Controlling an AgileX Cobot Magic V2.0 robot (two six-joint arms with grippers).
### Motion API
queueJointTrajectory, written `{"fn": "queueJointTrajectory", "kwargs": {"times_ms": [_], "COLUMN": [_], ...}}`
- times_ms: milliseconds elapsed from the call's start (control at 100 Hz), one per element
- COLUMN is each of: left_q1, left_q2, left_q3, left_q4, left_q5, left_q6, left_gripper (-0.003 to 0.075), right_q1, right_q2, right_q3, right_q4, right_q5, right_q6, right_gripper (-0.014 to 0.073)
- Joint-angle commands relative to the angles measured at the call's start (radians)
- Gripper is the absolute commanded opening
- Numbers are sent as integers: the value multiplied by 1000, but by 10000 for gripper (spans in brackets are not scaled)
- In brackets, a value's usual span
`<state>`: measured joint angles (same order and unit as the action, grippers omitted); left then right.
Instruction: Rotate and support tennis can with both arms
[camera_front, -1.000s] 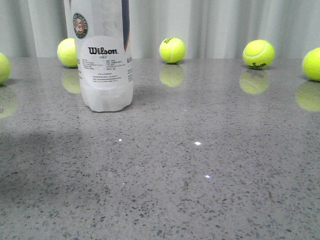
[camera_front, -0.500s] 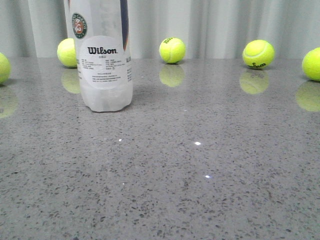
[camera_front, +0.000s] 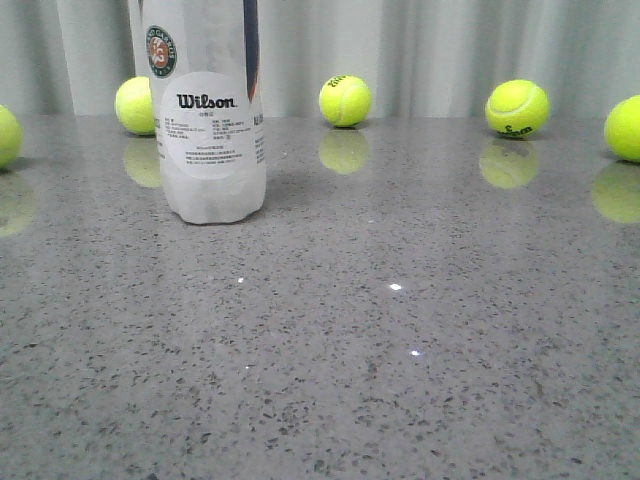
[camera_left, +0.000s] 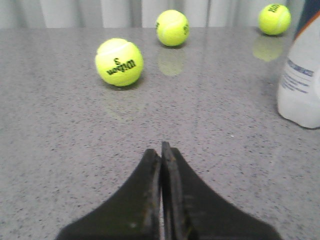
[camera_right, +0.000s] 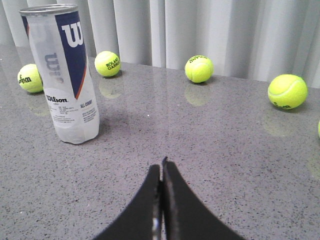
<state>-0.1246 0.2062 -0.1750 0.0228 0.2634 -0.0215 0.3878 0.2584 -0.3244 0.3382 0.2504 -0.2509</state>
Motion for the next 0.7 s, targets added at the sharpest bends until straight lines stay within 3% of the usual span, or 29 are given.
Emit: {"fn": "queueJointTrajectory", "kwargs": {"times_ms": [0, 200, 250, 330, 690], "left_q1": [49, 121, 126, 126, 126], "left_q2": [-39, -157, -202, -252, -245], "left_q3": [35, 226, 213, 220, 220], "left_q4": [2, 2, 2, 2, 1], "left_q5": [-166, -334, -214, -175, -179], "left_q6": [-10, -10, -10, -10, -8], "left_gripper": [-19, -19, -19, -19, -19], "right_q1": [-2, -2, -2, -2, -2], "right_q2": [8, 8, 8, 8, 8], "right_q3": [-26, -26, -26, -26, -26], "right_q4": [9, 9, 9, 9, 9], "right_q5": [-72, -72, -72, -72, -72], "right_q6": [-2, -2, -2, -2, -2], "right_gripper": [-60, -60, -60, -60, -60]}}
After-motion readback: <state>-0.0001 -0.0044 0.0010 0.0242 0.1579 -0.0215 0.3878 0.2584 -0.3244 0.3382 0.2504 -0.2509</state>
